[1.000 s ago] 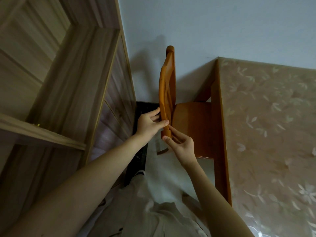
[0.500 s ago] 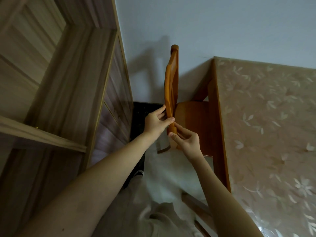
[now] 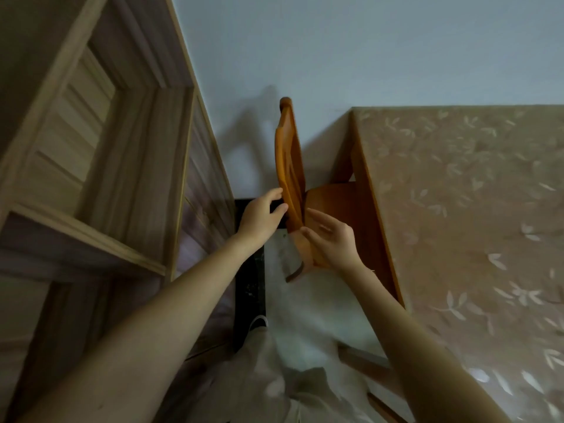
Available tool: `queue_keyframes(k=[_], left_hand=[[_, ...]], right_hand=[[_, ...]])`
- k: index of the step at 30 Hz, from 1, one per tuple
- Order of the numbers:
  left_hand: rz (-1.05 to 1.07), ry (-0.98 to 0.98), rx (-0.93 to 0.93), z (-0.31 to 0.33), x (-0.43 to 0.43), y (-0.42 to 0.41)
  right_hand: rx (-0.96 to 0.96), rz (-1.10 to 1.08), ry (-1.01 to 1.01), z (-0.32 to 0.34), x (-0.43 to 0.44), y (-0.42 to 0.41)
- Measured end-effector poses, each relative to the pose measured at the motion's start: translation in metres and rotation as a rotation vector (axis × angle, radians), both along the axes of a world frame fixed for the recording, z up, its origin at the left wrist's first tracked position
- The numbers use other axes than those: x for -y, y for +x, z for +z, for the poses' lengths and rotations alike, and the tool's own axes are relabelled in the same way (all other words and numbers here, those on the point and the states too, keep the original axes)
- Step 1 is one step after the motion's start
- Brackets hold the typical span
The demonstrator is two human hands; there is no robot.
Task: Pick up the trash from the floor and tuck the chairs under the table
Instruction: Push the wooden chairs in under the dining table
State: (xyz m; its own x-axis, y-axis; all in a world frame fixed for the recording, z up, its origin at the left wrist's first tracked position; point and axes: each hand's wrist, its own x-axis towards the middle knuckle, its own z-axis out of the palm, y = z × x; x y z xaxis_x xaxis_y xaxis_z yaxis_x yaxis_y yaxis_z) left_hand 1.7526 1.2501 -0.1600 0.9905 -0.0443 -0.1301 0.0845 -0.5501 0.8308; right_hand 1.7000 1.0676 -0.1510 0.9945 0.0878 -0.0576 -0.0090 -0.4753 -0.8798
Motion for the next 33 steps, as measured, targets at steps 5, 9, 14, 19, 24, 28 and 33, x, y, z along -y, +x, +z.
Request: queue_keyframes(k=[5, 9, 14, 19, 24, 28, 33], left_hand=[[-0.27, 0.48, 0.489, 0.065, 0.004, -0.019], [-0.343, 0.618, 0.681, 0.105, 0.025, -0.056], [-0.425, 0.581, 0.656, 0.107, 0.064, -0.119], [-0.601, 0.498, 0.452, 0.062, 0.116, -0.182], [-0.827, 0.437, 0.415, 0.049, 0.17, -0.2], [-1.028, 0.385, 0.519, 0.063, 0.214, -0.194], [-1.301, 0.332, 0.585, 0.076, 0.263, -0.195]], right_hand=[[0.405, 0.004, -0.319, 0.053, 0.037, -0.02], [0.688, -0.035, -0.507, 0.082, 0.071, -0.051], [0.517, -0.17, -0.63, 0.084, 0.123, -0.119], [0.298, -0.298, -0.689, 0.053, 0.169, -0.215], [0.196, -0.52, -0.741, 0.042, 0.199, -0.289], [0.155, -0.764, -0.781, 0.046, 0.208, -0.333], [0.073, -1.133, -0.762, 0.047, 0.192, -0.393]])
